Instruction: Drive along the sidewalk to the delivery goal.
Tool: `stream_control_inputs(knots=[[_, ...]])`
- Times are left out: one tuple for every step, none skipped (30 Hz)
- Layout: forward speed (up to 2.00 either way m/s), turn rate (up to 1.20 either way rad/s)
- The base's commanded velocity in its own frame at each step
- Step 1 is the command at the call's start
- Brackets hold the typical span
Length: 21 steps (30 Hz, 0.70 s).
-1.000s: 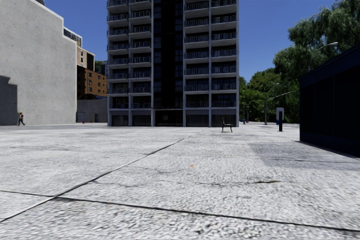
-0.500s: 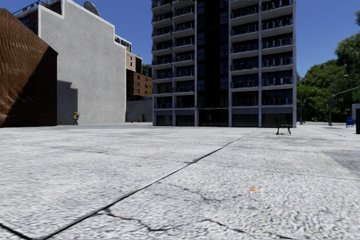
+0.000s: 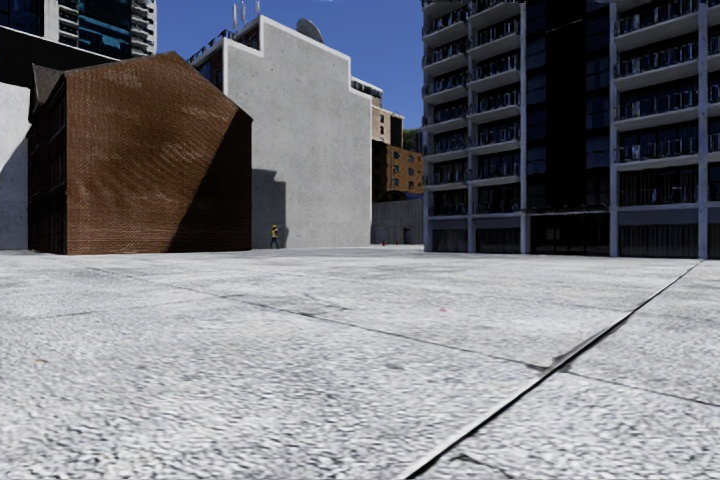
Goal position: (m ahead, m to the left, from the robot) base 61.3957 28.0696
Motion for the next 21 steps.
stream_control_inputs(knots=[[2.00, 0.68], [2.00, 0.68], [2.00, 0.68], [2.00, 0.68], [2.00, 0.68], [2.00, 0.68], [2.00, 0.68], [2.00, 0.68], [2.00, 0.68], [2.00, 0.68], [2.00, 0.68], [2.00, 0.68], [2.00, 0.68], [2.00, 0.68], [2.00, 0.68], [2.00, 0.68], [2.00, 0.68], [2.00, 0.68], [2.00, 0.68], [2.00, 0.68], [2.00, 0.68]])
